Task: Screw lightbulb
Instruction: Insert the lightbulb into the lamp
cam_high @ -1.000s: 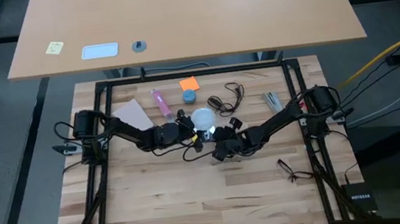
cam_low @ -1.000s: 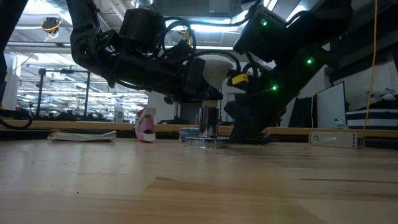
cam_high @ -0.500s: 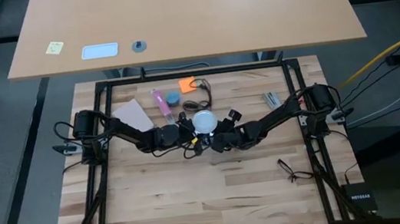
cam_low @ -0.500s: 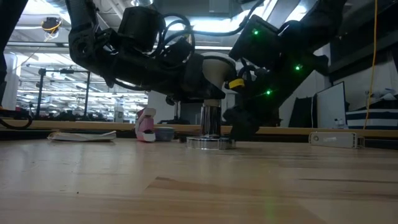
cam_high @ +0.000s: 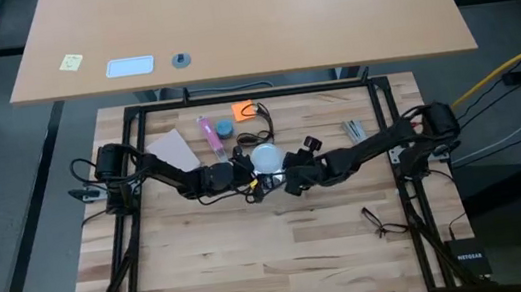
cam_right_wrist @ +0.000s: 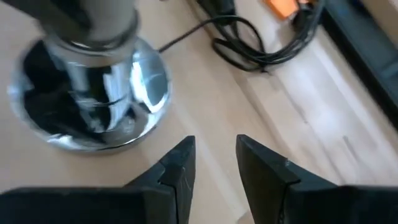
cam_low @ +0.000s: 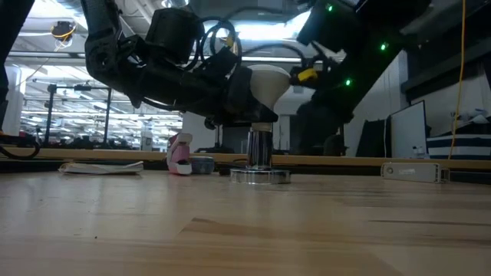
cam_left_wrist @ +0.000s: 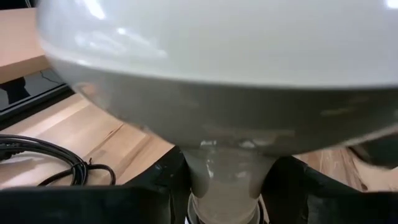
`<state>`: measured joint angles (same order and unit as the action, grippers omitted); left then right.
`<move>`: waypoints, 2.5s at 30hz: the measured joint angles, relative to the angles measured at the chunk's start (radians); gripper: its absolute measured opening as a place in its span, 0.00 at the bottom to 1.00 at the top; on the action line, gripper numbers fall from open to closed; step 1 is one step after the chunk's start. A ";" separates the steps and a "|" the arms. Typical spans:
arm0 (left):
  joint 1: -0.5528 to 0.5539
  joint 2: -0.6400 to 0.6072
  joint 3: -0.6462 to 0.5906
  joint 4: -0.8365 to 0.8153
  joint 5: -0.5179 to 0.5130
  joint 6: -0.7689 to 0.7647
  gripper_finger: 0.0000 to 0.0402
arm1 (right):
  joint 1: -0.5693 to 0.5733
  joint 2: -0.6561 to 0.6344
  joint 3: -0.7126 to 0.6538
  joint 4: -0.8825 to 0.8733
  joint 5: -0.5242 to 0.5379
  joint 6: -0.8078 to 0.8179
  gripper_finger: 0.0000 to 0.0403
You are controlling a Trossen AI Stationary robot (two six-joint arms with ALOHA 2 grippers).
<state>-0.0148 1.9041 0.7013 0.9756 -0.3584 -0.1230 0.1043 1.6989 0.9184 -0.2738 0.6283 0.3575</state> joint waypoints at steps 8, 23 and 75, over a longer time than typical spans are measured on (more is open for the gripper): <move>0.001 0.000 0.000 0.002 0.029 -0.001 0.35 | 0.026 -0.048 0.000 -0.032 -0.134 0.000 0.30; -0.090 0.000 0.000 0.002 0.072 -0.087 0.35 | 0.220 -0.048 0.000 -0.020 -0.229 0.154 0.30; -0.138 0.000 0.001 0.004 0.074 -0.129 0.35 | 0.082 0.171 -0.003 0.192 -0.022 0.125 0.30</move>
<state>-0.1526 1.9041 0.7025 0.9794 -0.2844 -0.2523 0.1859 1.8695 0.9157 -0.0817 0.6067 0.4822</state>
